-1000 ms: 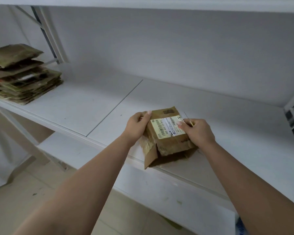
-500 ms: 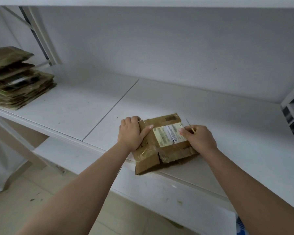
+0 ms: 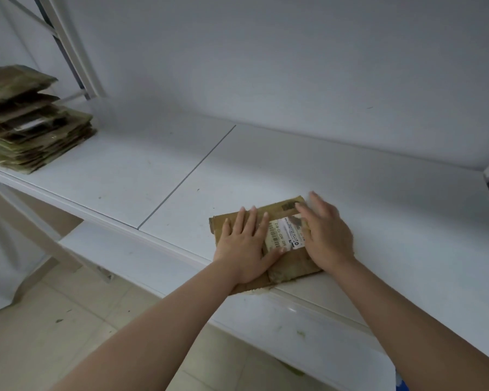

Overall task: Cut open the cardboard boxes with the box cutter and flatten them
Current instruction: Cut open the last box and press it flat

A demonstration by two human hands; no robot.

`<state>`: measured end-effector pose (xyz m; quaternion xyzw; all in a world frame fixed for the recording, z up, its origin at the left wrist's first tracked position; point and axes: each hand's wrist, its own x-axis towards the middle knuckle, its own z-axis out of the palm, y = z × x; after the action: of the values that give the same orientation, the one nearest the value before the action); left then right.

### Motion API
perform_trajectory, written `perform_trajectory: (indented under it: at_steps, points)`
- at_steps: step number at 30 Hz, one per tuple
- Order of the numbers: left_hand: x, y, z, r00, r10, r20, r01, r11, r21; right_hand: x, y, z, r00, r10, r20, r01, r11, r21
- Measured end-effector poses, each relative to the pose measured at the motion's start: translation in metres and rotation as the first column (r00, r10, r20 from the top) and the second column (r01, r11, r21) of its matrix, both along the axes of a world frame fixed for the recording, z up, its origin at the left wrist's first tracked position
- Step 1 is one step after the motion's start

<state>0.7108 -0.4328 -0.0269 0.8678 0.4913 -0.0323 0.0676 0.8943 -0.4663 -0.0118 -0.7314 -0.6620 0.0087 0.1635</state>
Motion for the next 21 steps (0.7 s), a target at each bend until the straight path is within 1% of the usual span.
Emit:
perform_trajectory:
  at_steps: [1, 2, 3, 4, 8, 12, 14, 15, 17, 18, 19, 21]
  points:
    - [-0.001, 0.001, -0.002, 1.0, -0.009, 0.005, 0.009, 1.0, 0.013, -0.001, 0.002, -0.006, 0.996, 0.094, 0.004, -0.093, 0.993, -0.067]
    - [-0.001, 0.002, -0.004, 1.0, -0.015, 0.01, 0.015, 1.0, 0.023, -0.001, 0.004, -0.013, 0.989, 0.151, -0.011, -0.151, 0.978, -0.142]
    - [-0.001, 0.002, -0.005, 1.0, -0.015, 0.014, 0.015, 0.999, 0.034, -0.001, 0.005, -0.019, 0.985, 0.171, -0.034, -0.174, 0.966, -0.189]
    - [-0.001, 0.002, -0.005, 1.0, -0.009, 0.02, 0.009, 0.999, 0.043, 0.0, 0.007, -0.022, 0.984, 0.172, -0.051, -0.179, 0.962, -0.204]
    - [0.001, -0.001, -0.007, 0.997, 0.005, 0.071, -0.012, 0.995, 0.099, -0.002, 0.009, -0.026, 0.988, 0.15, -0.045, -0.155, 0.974, -0.167]
    - [-0.001, -0.008, -0.005, 0.982, 0.039, 0.186, -0.075, 0.979, 0.19, -0.006, 0.004, -0.024, 0.989, 0.107, -0.105, -0.114, 0.991, -0.065]
    - [-0.001, -0.009, -0.002, 0.976, 0.048, 0.213, -0.083, 0.984, 0.16, -0.004, 0.005, -0.02, 0.977, 0.122, -0.174, -0.141, 0.985, -0.1]
    - [-0.003, -0.008, 0.001, 0.975, 0.045, 0.218, -0.071, 0.991, 0.113, -0.003, 0.005, -0.016, 0.962, 0.125, -0.244, -0.163, 0.976, -0.144]
    - [-0.009, -0.002, 0.011, 0.975, 0.02, 0.223, -0.019, 1.0, -0.004, 0.001, 0.007, 0.0, 0.899, 0.096, -0.427, -0.215, 0.947, -0.239]
    - [-0.014, 0.001, 0.017, 0.973, -0.005, 0.229, 0.011, 1.0, -0.025, 0.003, 0.006, 0.007, 0.865, 0.084, -0.494, -0.235, 0.939, -0.25]
    - [-0.019, 0.002, 0.023, 0.969, -0.024, 0.244, 0.026, 1.0, -0.005, 0.004, 0.004, 0.013, 0.848, 0.091, -0.521, -0.237, 0.946, -0.221]
    - [-0.03, 0.0, 0.032, 0.951, -0.004, 0.309, -0.017, 0.998, 0.066, 0.003, 0.0, 0.021, 0.869, 0.13, -0.477, -0.2, 0.975, -0.1]
